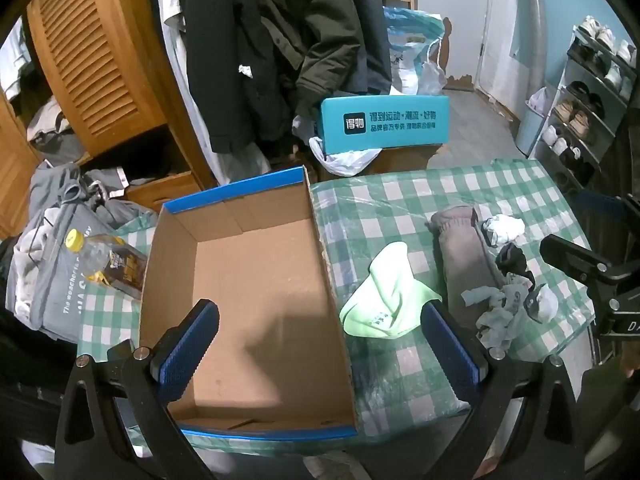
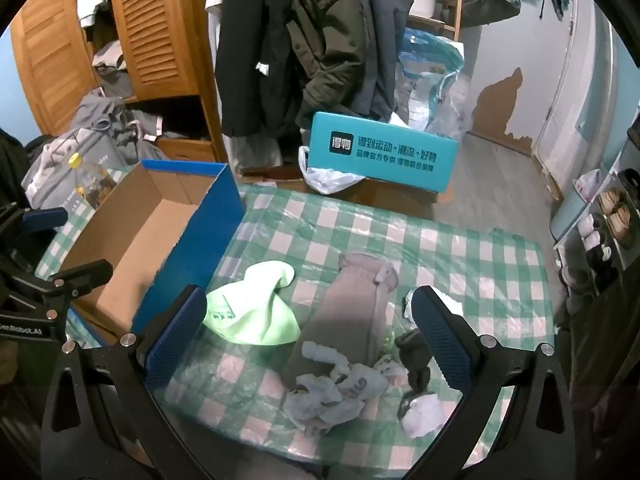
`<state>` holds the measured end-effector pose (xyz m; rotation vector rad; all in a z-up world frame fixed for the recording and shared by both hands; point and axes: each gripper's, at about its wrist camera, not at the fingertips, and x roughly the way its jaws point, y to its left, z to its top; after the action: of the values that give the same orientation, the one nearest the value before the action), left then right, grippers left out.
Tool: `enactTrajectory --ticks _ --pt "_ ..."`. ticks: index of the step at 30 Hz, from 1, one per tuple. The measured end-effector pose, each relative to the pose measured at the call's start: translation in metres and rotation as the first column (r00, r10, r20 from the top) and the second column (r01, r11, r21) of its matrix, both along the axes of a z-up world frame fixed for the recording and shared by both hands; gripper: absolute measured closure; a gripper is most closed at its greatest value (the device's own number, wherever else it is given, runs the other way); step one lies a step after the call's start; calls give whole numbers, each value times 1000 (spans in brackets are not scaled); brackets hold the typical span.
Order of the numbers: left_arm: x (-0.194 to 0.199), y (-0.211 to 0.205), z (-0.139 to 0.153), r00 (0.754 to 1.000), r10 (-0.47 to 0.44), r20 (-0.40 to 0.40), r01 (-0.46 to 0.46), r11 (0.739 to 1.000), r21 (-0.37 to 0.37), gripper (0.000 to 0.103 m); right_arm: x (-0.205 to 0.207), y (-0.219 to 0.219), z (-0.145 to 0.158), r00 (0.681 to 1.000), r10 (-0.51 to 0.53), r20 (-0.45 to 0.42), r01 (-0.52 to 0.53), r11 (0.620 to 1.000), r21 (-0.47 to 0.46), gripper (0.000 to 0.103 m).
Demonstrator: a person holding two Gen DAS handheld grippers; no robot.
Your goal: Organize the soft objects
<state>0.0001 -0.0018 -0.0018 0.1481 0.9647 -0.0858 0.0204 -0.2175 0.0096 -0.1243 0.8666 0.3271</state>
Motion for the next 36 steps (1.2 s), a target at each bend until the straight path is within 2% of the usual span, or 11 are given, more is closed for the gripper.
enactTrajectory --ticks 36 --pt "-3 -4 -8 1000 -6 -9 6 1000 5 1 -1 -1 -2 1000 1 -7 -1 1000 -4 2"
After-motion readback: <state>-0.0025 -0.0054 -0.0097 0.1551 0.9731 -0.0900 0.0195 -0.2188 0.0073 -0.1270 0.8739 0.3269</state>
